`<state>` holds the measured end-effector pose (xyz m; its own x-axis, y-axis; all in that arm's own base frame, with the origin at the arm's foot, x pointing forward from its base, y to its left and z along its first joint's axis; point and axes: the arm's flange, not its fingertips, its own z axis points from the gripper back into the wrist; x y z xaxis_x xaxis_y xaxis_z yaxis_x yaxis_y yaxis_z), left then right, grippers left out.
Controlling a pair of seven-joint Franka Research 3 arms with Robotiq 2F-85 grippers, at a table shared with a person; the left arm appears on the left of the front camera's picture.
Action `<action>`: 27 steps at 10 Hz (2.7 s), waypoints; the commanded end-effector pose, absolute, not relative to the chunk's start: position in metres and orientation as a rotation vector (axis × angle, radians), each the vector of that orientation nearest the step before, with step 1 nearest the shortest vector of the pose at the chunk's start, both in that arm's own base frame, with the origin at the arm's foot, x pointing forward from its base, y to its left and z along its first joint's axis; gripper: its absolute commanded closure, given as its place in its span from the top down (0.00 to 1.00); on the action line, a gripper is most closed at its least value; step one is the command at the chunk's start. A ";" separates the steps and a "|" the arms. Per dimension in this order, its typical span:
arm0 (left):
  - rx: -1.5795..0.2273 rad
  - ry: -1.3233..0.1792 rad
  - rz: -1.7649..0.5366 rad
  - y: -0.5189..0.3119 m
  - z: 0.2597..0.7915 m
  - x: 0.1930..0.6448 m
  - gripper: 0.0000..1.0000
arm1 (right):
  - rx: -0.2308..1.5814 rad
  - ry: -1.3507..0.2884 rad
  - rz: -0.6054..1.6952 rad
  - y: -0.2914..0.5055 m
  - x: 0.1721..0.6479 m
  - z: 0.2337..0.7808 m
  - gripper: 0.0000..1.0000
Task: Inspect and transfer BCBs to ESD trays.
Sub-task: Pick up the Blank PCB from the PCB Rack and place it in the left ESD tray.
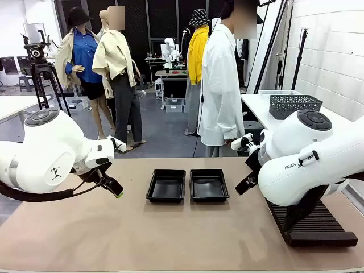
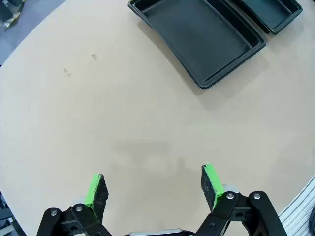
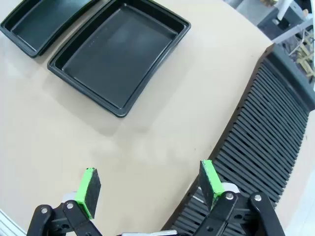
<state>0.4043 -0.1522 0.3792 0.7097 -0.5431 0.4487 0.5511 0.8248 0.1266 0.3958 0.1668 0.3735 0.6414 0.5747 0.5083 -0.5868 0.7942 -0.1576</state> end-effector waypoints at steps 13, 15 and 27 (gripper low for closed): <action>-0.019 -0.495 -0.602 -0.150 0.379 0.404 1.00 | 0.023 -0.571 0.663 0.167 0.396 0.373 1.00; -0.019 -0.495 -0.602 -0.150 0.379 0.404 1.00 | 0.023 -0.571 0.663 0.167 0.396 0.373 1.00; -0.122 -0.474 -0.618 -0.135 0.403 0.412 1.00 | 0.104 -0.513 0.658 0.159 0.402 0.410 1.00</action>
